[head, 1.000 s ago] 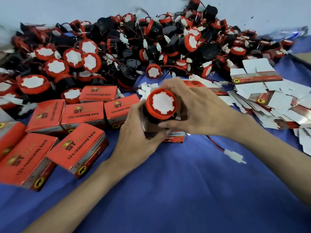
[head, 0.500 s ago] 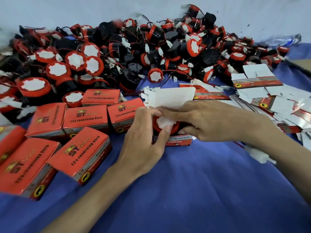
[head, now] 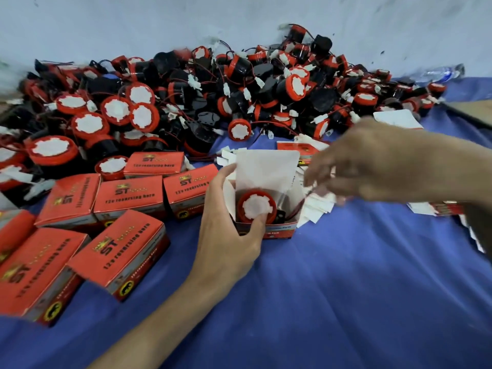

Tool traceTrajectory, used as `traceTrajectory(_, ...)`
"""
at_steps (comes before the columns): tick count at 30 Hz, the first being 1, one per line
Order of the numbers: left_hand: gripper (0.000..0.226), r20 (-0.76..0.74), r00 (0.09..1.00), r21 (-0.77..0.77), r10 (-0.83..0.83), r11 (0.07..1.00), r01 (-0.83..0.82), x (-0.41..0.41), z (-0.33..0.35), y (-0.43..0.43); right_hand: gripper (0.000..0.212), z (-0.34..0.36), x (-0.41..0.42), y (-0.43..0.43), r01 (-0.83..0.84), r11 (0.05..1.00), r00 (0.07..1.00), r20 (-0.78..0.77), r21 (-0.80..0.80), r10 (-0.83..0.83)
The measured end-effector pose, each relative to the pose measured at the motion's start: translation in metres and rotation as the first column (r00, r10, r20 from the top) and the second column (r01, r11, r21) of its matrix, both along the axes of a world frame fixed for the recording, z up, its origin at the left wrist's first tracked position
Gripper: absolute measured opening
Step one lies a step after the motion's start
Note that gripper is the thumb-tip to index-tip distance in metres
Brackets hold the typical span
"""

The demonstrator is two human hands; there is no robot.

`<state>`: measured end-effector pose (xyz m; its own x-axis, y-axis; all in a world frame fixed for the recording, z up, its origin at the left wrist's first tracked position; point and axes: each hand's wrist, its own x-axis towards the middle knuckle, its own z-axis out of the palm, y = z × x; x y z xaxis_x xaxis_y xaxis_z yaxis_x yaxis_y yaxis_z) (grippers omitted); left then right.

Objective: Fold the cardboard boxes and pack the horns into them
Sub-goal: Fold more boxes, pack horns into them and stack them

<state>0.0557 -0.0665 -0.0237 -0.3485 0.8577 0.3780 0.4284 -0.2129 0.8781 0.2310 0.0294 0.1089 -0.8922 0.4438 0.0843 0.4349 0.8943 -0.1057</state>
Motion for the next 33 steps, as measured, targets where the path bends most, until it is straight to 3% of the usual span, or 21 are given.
traceTrajectory(2, 0.095, 0.049, 0.999, 0.001, 0.003, 1.000, -0.004, 0.003, 0.000, -0.001, 0.008, -0.002, -0.014, -0.007, -0.033, 0.984, 0.952, -0.304, -0.175, -0.022)
traceTrajectory(4, 0.108, 0.085, 0.996, -0.016, 0.006, 1.000, -0.005, 0.005, 0.001, -0.003, 0.006, -0.011, -0.027, -0.017, -0.059, 0.929, 0.900, -0.422, -0.366, -0.109)
traceTrajectory(5, 0.112, 0.102, 0.995, -0.017, 0.012, 1.000, -0.010, 0.006, 0.001, -0.003, 0.005, -0.016, -0.033, -0.022, -0.074, 0.920, 0.889, -0.444, -0.384, -0.114)
traceTrajectory(9, 0.119, 0.154, 0.987, -0.041, 0.053, 0.998, -0.047, 0.007, 0.002, -0.005, 0.005, -0.025, -0.044, -0.029, -0.094, 0.976, 0.901, -0.434, -0.196, 0.000)
traceTrajectory(12, 0.119, 0.184, 0.981, -0.054, 0.062, 0.997, -0.053, 0.005, 0.001, -0.004, 0.009, -0.029, -0.042, -0.019, -0.011, 1.000, 0.929, -0.370, -0.020, 0.003)
traceTrajectory(15, 0.100, 0.169, 0.985, -0.118, 0.037, 0.993, -0.017, 0.004, 0.004, -0.002, 0.009, -0.034, -0.043, -0.013, 0.057, 0.997, 0.934, -0.355, 0.047, -0.036)
traceTrajectory(20, 0.070, 0.214, 0.974, -0.221, -0.073, 0.968, 0.121, -0.001, 0.013, 0.000, 0.001, -0.045, -0.052, -0.018, 0.004, 0.983, 0.921, -0.383, 0.181, 0.067)
traceTrajectory(26, 0.043, 0.189, 0.973, -0.165, -0.132, 0.973, 0.164, -0.004, 0.014, 0.003, 0.006, -0.068, -0.061, -0.018, -0.052, 0.992, 0.894, -0.438, 0.114, 0.097)
traceTrajectory(33, 0.036, 0.210, 0.960, -0.079, -0.187, 0.975, 0.207, -0.009, 0.006, 0.007, 0.011, -0.078, -0.063, -0.017, -0.036, 0.998, 0.918, -0.392, 0.054, 0.054)
